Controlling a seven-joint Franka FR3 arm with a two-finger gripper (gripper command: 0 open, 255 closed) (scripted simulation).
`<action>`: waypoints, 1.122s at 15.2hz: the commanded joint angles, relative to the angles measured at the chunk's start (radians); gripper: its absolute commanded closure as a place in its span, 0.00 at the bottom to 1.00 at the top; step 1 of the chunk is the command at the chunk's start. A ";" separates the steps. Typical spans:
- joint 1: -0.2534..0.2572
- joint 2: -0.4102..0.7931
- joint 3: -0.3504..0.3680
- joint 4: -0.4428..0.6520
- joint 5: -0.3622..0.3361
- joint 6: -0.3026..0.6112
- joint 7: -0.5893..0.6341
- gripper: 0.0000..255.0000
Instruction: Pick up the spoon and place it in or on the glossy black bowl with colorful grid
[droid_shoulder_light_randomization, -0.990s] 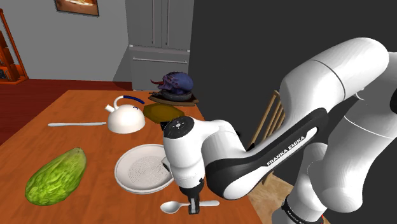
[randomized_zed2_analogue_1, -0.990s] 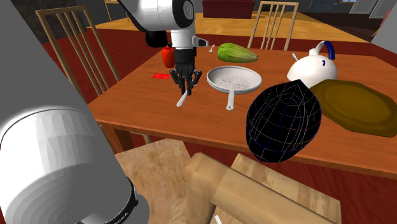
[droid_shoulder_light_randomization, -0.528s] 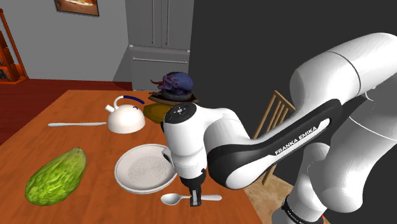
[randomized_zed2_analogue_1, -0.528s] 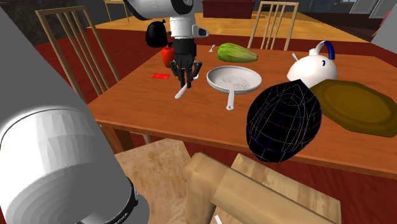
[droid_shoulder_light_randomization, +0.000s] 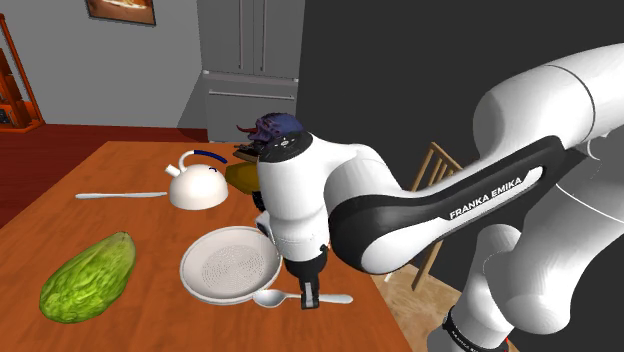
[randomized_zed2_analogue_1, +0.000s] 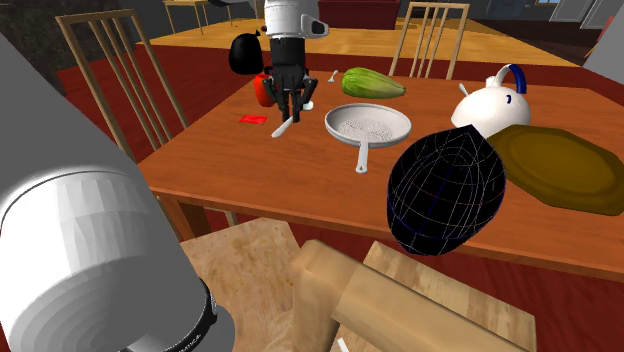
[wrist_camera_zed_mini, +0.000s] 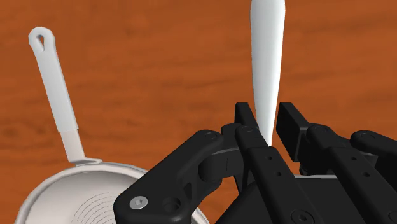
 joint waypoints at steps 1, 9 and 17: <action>-0.001 -0.008 -0.004 0.020 0.002 -0.028 -0.007 1.00; -0.002 -0.040 -0.014 0.100 0.012 -0.136 -0.026 1.00; -0.014 -0.062 -0.038 0.168 0.008 -0.221 -0.063 1.00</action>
